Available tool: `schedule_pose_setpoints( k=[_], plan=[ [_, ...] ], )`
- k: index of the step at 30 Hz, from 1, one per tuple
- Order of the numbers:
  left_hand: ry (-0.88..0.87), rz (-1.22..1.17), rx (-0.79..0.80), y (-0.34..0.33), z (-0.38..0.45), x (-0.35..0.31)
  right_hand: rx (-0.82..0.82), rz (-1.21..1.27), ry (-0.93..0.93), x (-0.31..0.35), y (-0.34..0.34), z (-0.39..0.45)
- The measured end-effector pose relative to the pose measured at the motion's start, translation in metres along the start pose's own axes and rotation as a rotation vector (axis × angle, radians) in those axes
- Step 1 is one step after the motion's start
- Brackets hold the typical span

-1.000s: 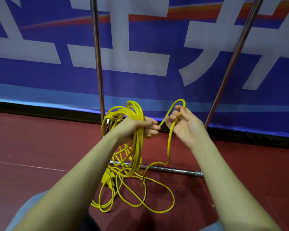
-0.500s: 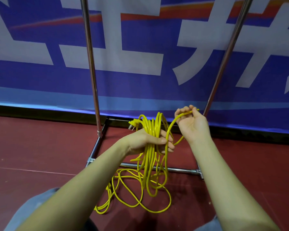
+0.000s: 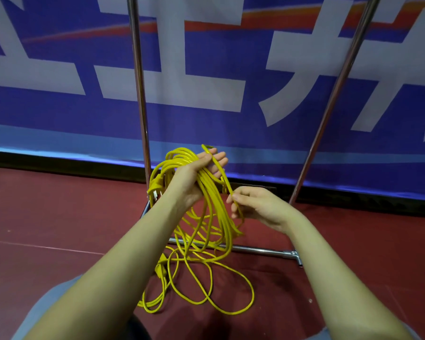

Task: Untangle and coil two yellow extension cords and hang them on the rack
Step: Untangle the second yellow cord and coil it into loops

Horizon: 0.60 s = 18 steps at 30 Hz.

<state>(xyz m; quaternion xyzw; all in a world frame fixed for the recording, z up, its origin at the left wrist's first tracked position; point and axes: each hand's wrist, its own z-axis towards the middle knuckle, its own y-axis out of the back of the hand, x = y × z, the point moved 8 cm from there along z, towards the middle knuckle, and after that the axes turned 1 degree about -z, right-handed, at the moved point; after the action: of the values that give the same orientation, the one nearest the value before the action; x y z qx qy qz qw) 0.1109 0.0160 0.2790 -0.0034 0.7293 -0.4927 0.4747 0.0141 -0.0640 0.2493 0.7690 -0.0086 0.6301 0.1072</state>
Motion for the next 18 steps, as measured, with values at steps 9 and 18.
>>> schedule_pose_setpoints(
  k=[9,18],
  plan=[
    [0.279,0.437,0.039,0.013,-0.01,0.026,-0.259,0.379,0.123,0.027,0.031,-0.001],
    [0.203,0.063,-0.018,0.005,-0.004,0.026,-0.121,0.003,0.086,0.023,0.008,0.003]
  ],
)
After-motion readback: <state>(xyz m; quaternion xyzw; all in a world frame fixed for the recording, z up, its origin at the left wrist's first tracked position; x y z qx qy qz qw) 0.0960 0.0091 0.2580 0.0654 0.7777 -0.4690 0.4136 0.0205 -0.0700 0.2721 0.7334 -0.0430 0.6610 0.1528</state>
